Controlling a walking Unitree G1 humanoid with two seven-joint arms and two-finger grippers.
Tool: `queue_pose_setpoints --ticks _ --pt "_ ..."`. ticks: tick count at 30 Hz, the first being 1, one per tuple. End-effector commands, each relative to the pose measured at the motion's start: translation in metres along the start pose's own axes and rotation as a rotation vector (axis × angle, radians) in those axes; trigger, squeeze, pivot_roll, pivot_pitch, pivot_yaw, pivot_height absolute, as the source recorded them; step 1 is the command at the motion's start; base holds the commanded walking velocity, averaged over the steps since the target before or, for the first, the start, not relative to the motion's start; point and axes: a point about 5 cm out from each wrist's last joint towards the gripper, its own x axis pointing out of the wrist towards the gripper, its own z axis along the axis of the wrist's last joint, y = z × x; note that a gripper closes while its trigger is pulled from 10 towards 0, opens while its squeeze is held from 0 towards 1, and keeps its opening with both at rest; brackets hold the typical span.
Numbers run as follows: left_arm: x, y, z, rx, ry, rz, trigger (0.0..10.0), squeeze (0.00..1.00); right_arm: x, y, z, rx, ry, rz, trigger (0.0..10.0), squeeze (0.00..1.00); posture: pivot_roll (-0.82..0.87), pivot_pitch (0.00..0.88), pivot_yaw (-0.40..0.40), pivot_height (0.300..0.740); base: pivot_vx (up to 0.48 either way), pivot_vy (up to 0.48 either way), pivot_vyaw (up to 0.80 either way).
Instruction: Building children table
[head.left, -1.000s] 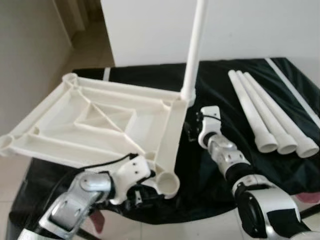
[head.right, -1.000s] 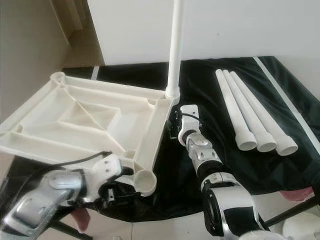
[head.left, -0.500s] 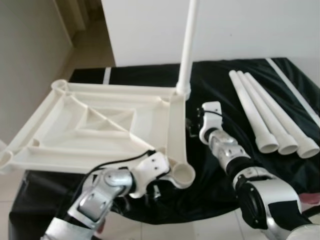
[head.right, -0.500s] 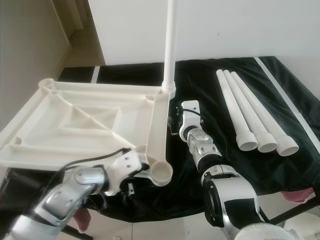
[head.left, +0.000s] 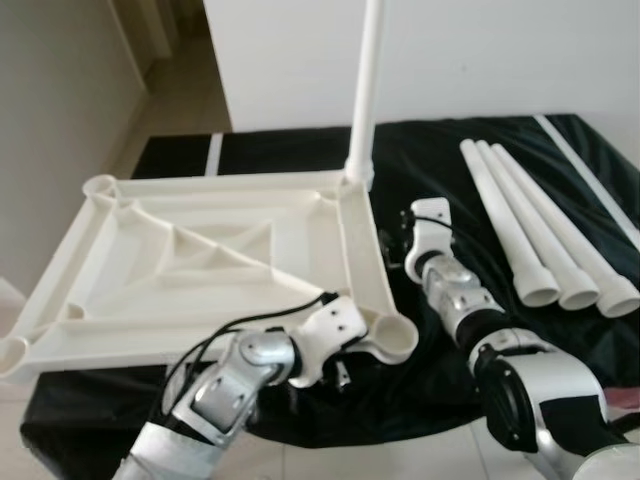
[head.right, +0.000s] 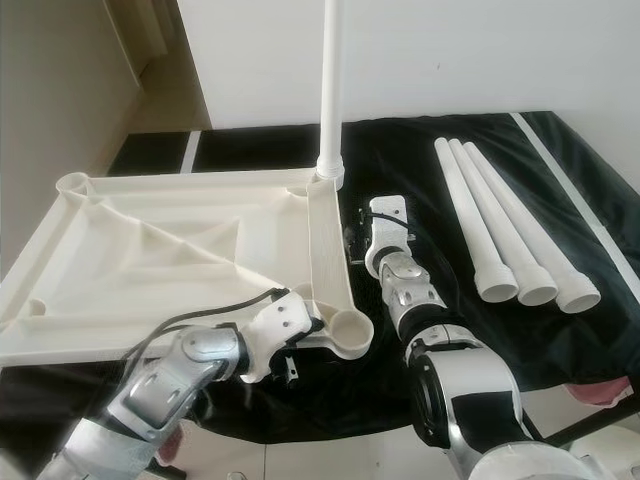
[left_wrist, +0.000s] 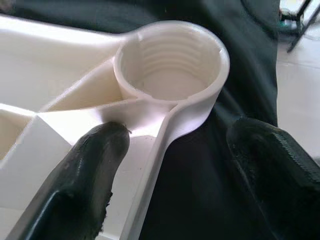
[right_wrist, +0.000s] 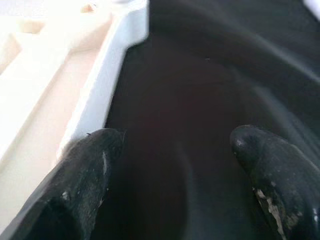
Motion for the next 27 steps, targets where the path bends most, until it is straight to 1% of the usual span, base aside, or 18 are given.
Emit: queue_pose_setpoints --ticks 1,4,5,6,7,9,10,11,12,13,16,18,19,20,22,23,24,27 --pt "-0.002 0.006 0.018 -0.008 -0.111 0.03 10.0 0.0 -0.004 -0.015 -0.012 -0.006 0.027 -0.113 10.0 0.0 0.02 0.051 0.039 0.74 0.0 0.0 0.0" --pt "-0.009 0.008 0.032 -0.099 -0.234 0.031 10.0 0.0 -0.009 -0.04 -0.014 0.031 0.005 -0.27 10.0 0.0 0.02 0.054 0.042 0.74 0.0 0.0 0.0" --pt "-0.011 0.008 0.034 -0.118 -0.252 0.032 10.0 0.0 -0.01 -0.044 -0.014 0.042 -0.004 -0.291 10.0 0.0 0.01 0.056 0.043 0.74 0.0 0.0 0.0" --pt "-0.011 0.008 0.034 -0.118 -0.252 0.032 10.0 0.0 -0.01 -0.044 -0.014 0.042 -0.004 -0.291 10.0 0.0 0.01 0.056 0.043 0.74 0.0 0.0 0.0" --pt "-0.013 0.01 0.035 -0.139 -0.264 0.034 10.0 0.0 -0.011 -0.05 -0.013 0.056 -0.021 -0.329 10.0 0.0 0.01 0.057 0.045 0.74 0.0 0.0 0.0" --pt "-0.016 0.011 0.034 -0.165 -0.265 0.039 10.0 0.0 -0.014 -0.058 -0.01 0.052 -0.053 -0.382 10.0 0.0 0.01 0.059 0.047 0.74 0.0 0.0 0.0" --pt "-0.016 0.011 0.034 -0.165 -0.265 0.039 10.0 0.0 -0.014 -0.058 -0.01 0.052 -0.053 -0.382 10.0 0.0 0.01 0.059 0.047 0.74 0.0 0.0 0.0" --pt "-0.017 0.013 0.033 -0.176 -0.265 0.046 10.0 0.0 -0.016 -0.062 -0.009 0.048 -0.073 -0.405 10.0 0.0 0.01 0.06 0.048 0.74 0.0 0.0 0.0" --pt "-0.017 0.013 0.033 -0.176 -0.265 0.046 10.0 0.0 -0.016 -0.062 -0.009 0.048 -0.073 -0.405 10.0 0.0 0.01 0.06 0.048 0.74 0.0 0.0 0.0" --pt "-0.018 0.013 0.032 -0.178 -0.263 0.052 10.0 0.0 -0.019 -0.067 -0.007 0.029 -0.098 -0.44 10.0 0.0 0.0 0.063 0.048 0.74 0.0 0.0 0.0" --pt "-0.018 0.014 0.031 -0.181 -0.261 0.06 10.0 0.0 -0.022 -0.07 -0.006 0.021 -0.115 -0.466 10.0 0.0 0.0 0.065 0.048 0.74 0.0 0.0 0.0" --pt "-0.018 0.016 0.03 -0.185 -0.254 0.077 10.0 0.0 -0.025 -0.075 -0.004 0.01 -0.149 -0.499 10.0 0.0 0.0 0.067 0.049 0.74 0.0 0.0 0.0" --pt "-0.017 0.02 0.025 -0.187 -0.23 0.124 10.0 0.0 -0.036 -0.082 0.002 0.006 -0.224 -0.565 10.0 0.0 -0.01 0.067 0.048 0.74 0.0 0.0 0.0" --pt "-0.017 0.02 0.025 -0.187 -0.23 0.124 10.0 0.0 -0.036 -0.082 0.002 0.006 -0.224 -0.565 10.0 0.0 -0.01 0.067 0.048 0.74 0.0 0.0 0.0" --pt "-0.017 0.022 0.024 -0.18 -0.218 0.149 10.0 0.0 -0.043 -0.085 0.004 0.009 -0.259 -0.582 10.0 0.0 -0.01 0.068 0.048 0.74 0.0 0.0 0.0" --pt "-0.017 0.022 0.024 -0.18 -0.218 0.149 10.0 0.0 -0.043 -0.085 0.004 0.009 -0.259 -0.582 10.0 0.0 -0.01 0.068 0.048 0.74 0.0 0.0 0.0" --pt "-0.016 0.022 0.024 -0.186 -0.222 0.153 10.0 0.0 -0.048 -0.088 0.003 0.02 -0.266 -0.595 10.0 0.0 -0.02 0.067 0.049 0.74 0.0 0.0 0.0" --pt "-0.016 0.022 0.025 -0.193 -0.226 0.156 10.0 0.0 -0.052 -0.091 0.003 0.029 -0.272 -0.611 10.0 0.0 -0.02 0.066 0.05 0.74 0.0 0.0 0.0"
